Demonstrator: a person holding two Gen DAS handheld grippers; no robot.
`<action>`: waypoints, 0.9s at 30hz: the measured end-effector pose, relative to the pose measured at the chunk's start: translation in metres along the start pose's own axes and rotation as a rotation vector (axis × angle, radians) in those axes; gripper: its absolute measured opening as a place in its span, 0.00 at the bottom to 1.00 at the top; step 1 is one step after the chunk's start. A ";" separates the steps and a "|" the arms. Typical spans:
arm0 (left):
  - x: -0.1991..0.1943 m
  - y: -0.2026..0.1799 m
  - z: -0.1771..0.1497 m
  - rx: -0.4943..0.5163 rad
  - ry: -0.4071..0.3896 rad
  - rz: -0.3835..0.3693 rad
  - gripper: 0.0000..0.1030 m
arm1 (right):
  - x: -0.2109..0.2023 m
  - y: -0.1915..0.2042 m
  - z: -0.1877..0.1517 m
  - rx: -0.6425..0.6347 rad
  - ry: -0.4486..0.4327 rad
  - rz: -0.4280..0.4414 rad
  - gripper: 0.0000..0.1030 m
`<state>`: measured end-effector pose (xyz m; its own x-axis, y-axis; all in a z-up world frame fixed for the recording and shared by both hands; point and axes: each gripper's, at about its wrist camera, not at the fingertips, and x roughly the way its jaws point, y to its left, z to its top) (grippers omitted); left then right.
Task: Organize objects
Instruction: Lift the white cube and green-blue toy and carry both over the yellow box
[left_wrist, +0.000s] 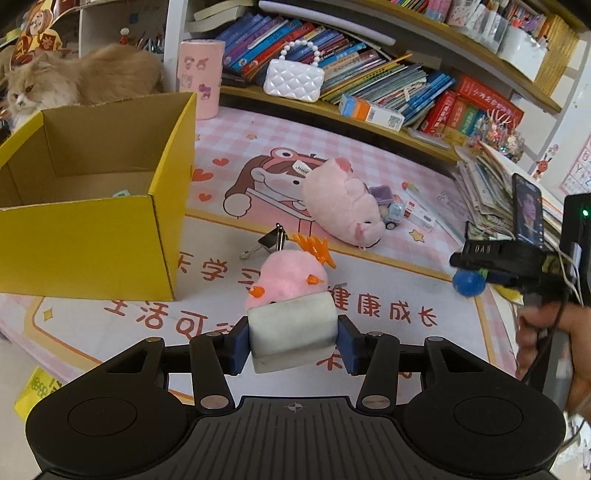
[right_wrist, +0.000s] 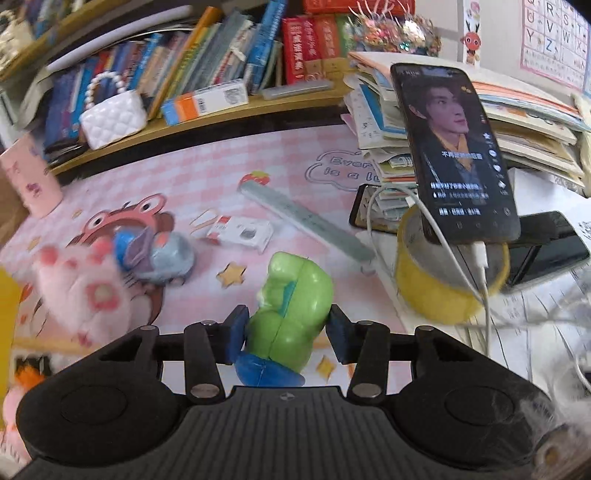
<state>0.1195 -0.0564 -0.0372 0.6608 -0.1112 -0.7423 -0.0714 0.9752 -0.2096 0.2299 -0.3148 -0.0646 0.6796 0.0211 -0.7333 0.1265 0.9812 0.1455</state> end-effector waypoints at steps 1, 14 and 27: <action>-0.003 0.001 -0.001 0.005 -0.004 -0.007 0.45 | -0.008 0.003 -0.005 -0.005 -0.002 0.005 0.42; -0.048 0.048 -0.025 0.053 -0.032 -0.028 0.45 | -0.102 0.060 -0.071 -0.063 -0.036 0.045 0.42; -0.093 0.131 -0.055 0.018 -0.045 0.037 0.45 | -0.157 0.128 -0.148 -0.073 0.028 0.081 0.42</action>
<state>0.0074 0.0712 -0.0311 0.6912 -0.0668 -0.7195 -0.0834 0.9817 -0.1712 0.0328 -0.1640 -0.0293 0.6650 0.1050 -0.7394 0.0182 0.9875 0.1566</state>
